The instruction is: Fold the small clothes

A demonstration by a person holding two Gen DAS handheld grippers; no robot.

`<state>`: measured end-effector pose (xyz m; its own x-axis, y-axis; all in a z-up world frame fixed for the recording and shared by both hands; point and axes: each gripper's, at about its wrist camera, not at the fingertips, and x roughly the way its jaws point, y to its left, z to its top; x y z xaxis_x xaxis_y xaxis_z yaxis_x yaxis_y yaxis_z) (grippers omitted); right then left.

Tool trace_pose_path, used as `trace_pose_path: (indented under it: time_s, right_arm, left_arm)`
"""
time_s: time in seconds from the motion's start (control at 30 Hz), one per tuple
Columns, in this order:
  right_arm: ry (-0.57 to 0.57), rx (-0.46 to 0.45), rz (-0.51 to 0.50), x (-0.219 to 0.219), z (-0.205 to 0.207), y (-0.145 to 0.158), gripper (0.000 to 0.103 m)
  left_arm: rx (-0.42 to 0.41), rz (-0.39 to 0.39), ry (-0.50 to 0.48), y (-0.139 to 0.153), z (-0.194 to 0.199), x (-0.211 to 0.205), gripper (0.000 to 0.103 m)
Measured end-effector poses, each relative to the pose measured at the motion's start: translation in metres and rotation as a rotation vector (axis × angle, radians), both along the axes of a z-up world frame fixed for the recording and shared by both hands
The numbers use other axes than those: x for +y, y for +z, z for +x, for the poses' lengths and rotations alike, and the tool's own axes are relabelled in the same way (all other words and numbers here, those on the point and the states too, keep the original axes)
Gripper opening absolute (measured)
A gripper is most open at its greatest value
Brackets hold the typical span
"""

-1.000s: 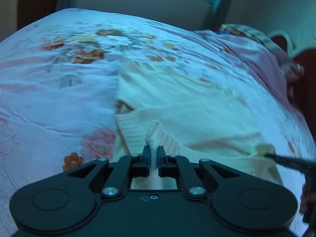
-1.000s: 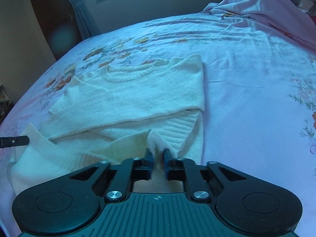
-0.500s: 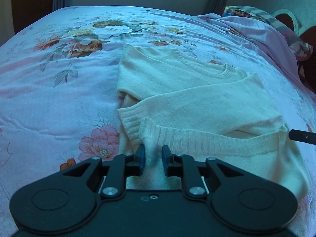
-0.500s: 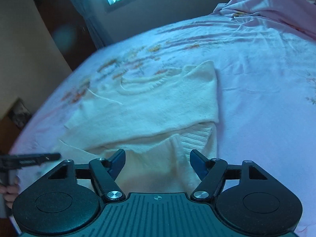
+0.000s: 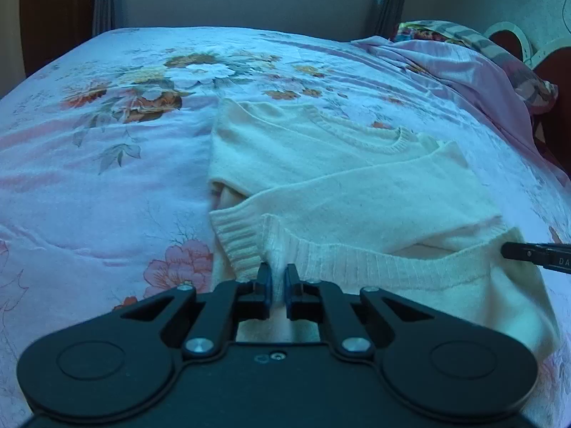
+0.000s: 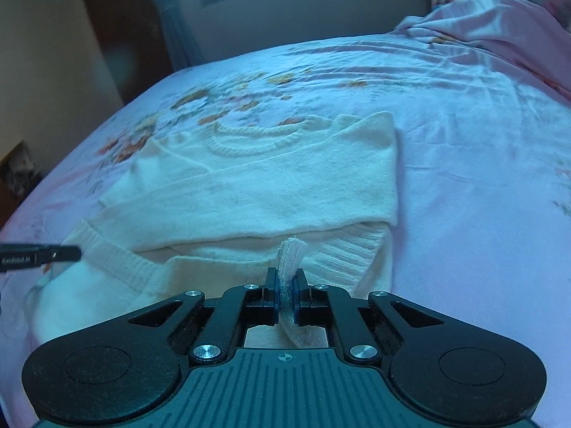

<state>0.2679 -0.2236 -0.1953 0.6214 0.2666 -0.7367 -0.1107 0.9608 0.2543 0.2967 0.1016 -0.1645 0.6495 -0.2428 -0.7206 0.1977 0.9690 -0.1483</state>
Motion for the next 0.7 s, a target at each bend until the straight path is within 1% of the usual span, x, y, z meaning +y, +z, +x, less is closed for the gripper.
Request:
trace_pose_path:
  time_s: [0.1, 0.13, 0.23, 0.37, 0.5, 0.57, 0.7]
  right_arm:
    - [-0.055, -0.054, 0.042, -0.007, -0.003, 0.016, 0.006]
    - [-0.057, -0.081, 0.032, -0.007, -0.003, 0.024, 0.006]
    - [-0.064, -0.118, 0.02, -0.009, 0.002, 0.037, 0.006]
    - [-0.095, -0.147, 0.015, -0.014, 0.017, 0.045, 0.006]
    - [-0.105, -0.184, -0.006, -0.017, 0.041, 0.053, 0.006]
    - [-0.116, -0.195, 0.0, -0.02, 0.059, 0.055, 0.006]
    - [-0.133, -0.212, -0.02, -0.025, 0.102, 0.052, 0.006]
  left_arm:
    - [-0.041, -0.041, 0.026, 0.014, 0.001, 0.002, 0.006]
    - [-0.055, -0.045, 0.027, 0.019, 0.002, 0.002, 0.006]
    - [-0.096, -0.052, 0.037, 0.032, 0.01, 0.0, 0.006]
    - [-0.111, -0.08, 0.053, 0.043, 0.031, -0.003, 0.006]
    - [-0.138, -0.08, 0.07, 0.051, 0.062, -0.011, 0.006]
    - [-0.142, -0.083, 0.079, 0.052, 0.081, -0.016, 0.006]
    - [-0.154, -0.088, 0.103, 0.053, 0.124, -0.027, 0.006]
